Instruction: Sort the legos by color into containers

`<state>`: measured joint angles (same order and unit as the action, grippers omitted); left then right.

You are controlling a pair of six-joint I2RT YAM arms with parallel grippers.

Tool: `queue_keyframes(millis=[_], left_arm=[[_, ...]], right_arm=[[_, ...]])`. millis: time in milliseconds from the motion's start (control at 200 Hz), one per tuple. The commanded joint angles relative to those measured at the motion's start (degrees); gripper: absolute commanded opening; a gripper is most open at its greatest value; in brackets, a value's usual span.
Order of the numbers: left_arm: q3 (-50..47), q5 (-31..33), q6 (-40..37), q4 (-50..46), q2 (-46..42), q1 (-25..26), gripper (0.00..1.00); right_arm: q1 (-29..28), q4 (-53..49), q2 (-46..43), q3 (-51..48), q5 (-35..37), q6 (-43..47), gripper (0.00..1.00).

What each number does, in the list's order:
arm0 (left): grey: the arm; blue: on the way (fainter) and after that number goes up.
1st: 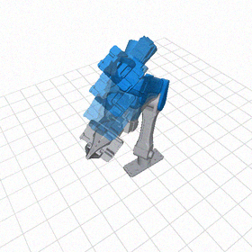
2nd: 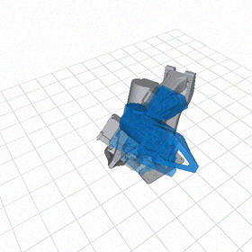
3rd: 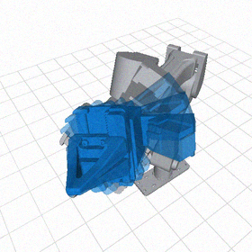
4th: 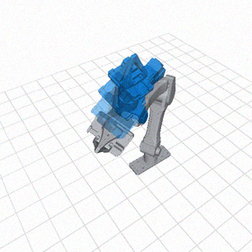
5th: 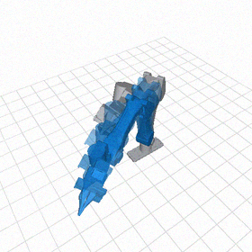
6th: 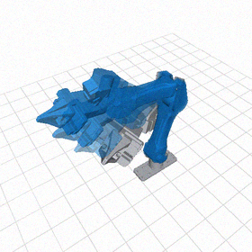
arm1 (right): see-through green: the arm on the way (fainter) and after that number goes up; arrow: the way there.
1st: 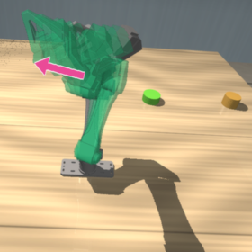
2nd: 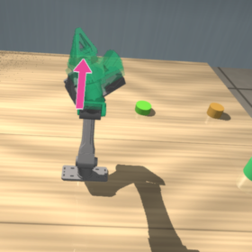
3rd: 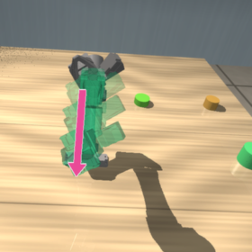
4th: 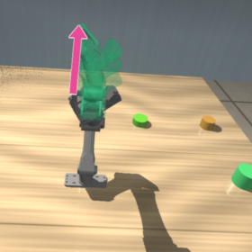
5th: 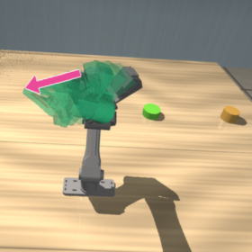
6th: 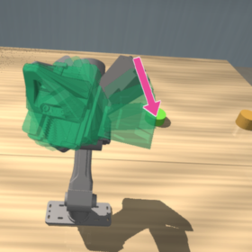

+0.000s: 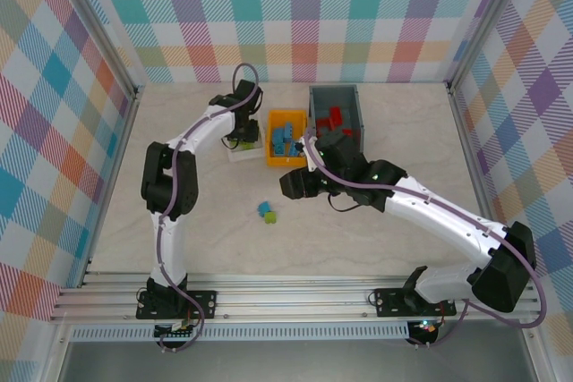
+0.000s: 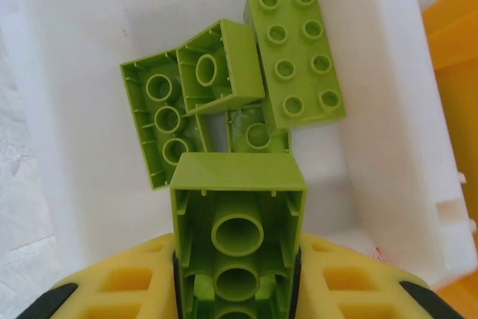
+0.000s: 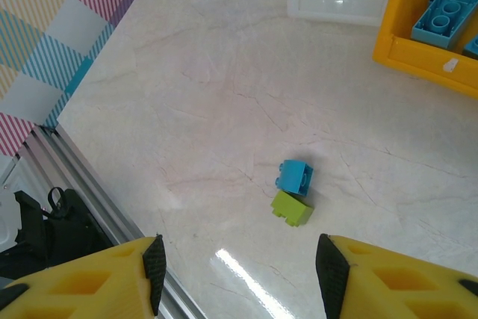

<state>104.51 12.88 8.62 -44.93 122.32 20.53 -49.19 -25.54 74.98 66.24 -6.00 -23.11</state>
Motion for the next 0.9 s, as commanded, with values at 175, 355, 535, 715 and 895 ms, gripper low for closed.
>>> queue_keyframes(millis=[175, 355, 535, 715, 895], left_arm=[[1.7, 1.7, 1.4, -2.1, -0.7, -0.8, 0.53], [1.5, 0.4, 2.0, -2.2, -5.6, -0.8, 0.52], [-2.5, -1.7, 5.2, -0.5, -16.2, -0.6, 0.39], [-11.7, -3.1, 11.4, 0.4, -32.9, 0.5, 0.39], [-25.9, -6.4, 20.4, 1.5, -54.1, 2.1, 0.40]], right_arm=[[-0.7, 2.3, 1.0, 0.1, -0.3, -0.7, 0.59], [-1.2, 1.2, 1.6, 0.4, -0.1, -0.7, 0.59], [-3.1, -0.5, 3.6, -0.4, 2.6, -0.7, 0.57], [-6.2, -4.1, 9.8, 2.5, 5.0, -0.5, 0.60], [-9.0, -11.5, 22.0, 10.6, 7.5, -0.8, 0.67]])
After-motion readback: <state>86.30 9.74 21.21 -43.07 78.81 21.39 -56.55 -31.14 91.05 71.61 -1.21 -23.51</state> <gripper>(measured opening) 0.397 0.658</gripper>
